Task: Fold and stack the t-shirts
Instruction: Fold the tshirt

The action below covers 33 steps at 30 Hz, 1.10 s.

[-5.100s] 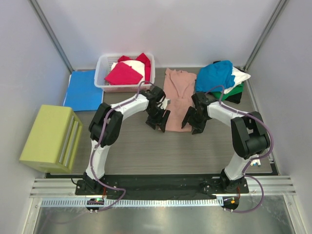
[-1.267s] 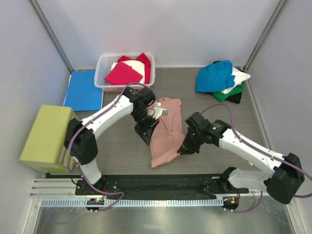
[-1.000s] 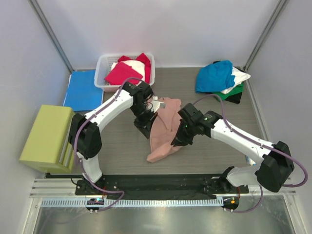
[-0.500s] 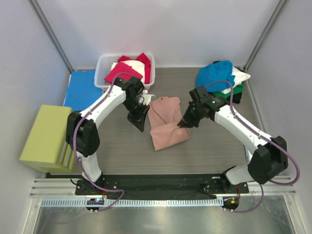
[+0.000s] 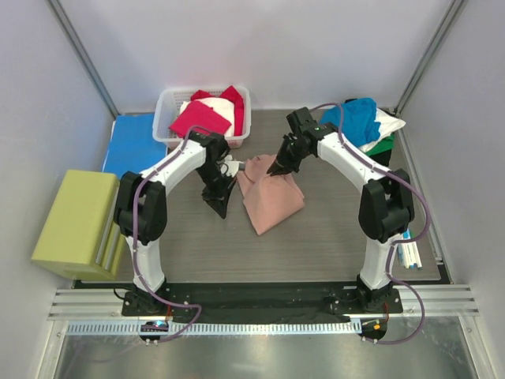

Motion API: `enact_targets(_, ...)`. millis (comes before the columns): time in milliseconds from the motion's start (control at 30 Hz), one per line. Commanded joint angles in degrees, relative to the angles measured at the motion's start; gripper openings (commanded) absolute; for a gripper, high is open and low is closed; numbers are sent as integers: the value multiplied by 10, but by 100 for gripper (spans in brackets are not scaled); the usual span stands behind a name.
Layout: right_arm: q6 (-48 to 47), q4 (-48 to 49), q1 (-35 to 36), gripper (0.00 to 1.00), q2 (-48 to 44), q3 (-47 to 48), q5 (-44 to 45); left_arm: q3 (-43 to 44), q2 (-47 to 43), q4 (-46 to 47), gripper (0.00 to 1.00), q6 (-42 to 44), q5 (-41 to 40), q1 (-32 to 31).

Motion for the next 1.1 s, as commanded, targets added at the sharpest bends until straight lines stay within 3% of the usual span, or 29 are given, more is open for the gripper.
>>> enact_targets(0, -23, 12, 2, 1, -14, 105, -30, 2, -3, 7, 0, 3, -3, 15)
enact_targets(200, -44, 12, -34, 1, 29, 133, 6, 6, 11, 8, 0, 5, -2, 22)
enact_targets(333, -50, 10, -58, 1, 149, 150, -5, 13, 16, 1, 0, 6, -1, 25)
enact_targets(400, -66, 7, -58, 8, 186, 169, -6, 12, 10, 1, 0, 7, 0, 27)
enact_targets(433, -72, 6, -59, 24, 207, 176, -11, 12, 6, -1, 0, 8, 1, 28)
enact_targets(500, -99, -8, -59, 42, 273, 219, -48, 11, -2, -2, 0, 9, 2, 27)
enact_targets(533, -111, -15, -59, 61, 295, 239, -68, 11, -4, -3, 0, 10, 3, 27)
enact_targets(600, -133, -73, -59, 82, 346, 321, -56, 11, -6, -8, 0, 13, 5, 27)
enact_targets(700, -135, -89, -60, 100, 338, 363, -43, 13, -8, -12, 0, 16, 10, 27)
enact_targets(900, -159, -146, -70, 100, 265, 441, 30, 11, -9, -14, 0, 17, 19, 28)
enact_targets(1067, -163, -148, -73, 100, 194, 399, -23, 10, -14, -15, 0, 22, 20, 28)
